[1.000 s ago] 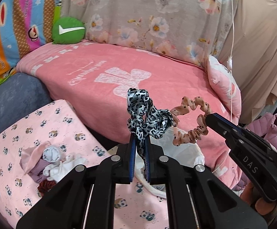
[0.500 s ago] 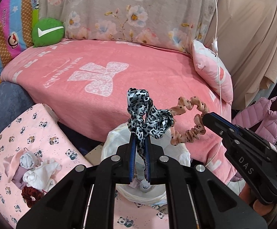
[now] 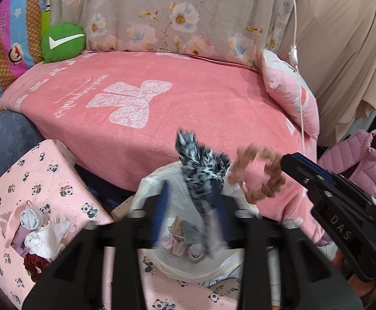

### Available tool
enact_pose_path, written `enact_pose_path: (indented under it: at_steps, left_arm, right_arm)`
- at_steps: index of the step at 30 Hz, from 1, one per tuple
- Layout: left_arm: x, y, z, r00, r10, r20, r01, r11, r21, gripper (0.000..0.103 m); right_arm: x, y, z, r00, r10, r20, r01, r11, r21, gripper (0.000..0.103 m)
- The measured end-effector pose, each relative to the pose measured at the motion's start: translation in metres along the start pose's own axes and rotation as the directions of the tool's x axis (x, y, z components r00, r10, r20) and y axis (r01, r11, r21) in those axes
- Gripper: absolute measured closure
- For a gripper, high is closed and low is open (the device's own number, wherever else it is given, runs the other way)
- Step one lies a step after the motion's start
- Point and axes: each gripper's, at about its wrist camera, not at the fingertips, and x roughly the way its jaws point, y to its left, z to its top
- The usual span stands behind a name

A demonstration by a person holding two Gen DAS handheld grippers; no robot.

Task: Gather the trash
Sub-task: 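Open both tools to drop the scrunchies into the bin, then move both open tools back over the remaining clothes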

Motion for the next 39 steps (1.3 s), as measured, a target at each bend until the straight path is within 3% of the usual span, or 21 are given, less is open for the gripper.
enact_pose_path:
  at_steps: [1,2,12,39]
  left_arm:
    - [-0.002,0.001,-0.001,1.000,0.024,0.016,-0.023,1.000,-0.008,0.032]
    - [-0.004,0.002,-0.002,0.999,0.035,0.033,-0.035,0.999,-0.011,0.031]
    - [-0.008,0.013,-0.001,0.998,0.056,0.036,-0.055,0.998,-0.029,0.031]
    - [-0.031,0.057,-0.017,0.995,0.095,0.044,-0.089,0.988,-0.130,0.031]
  right_arm:
    - [0.000,0.000,0.000,1.000,0.001,0.000,-0.001,1.000,0.003,0.085]
    - [0.000,0.000,0.000,1.000,-0.001,0.001,0.001,1.000,0.001,0.084]
    - [-0.004,0.007,0.000,1.000,0.006,0.013,-0.006,1.000,-0.016,0.071]
    - [-0.005,0.055,-0.009,0.998,0.057,-0.010,-0.058,0.994,-0.093,0.071]
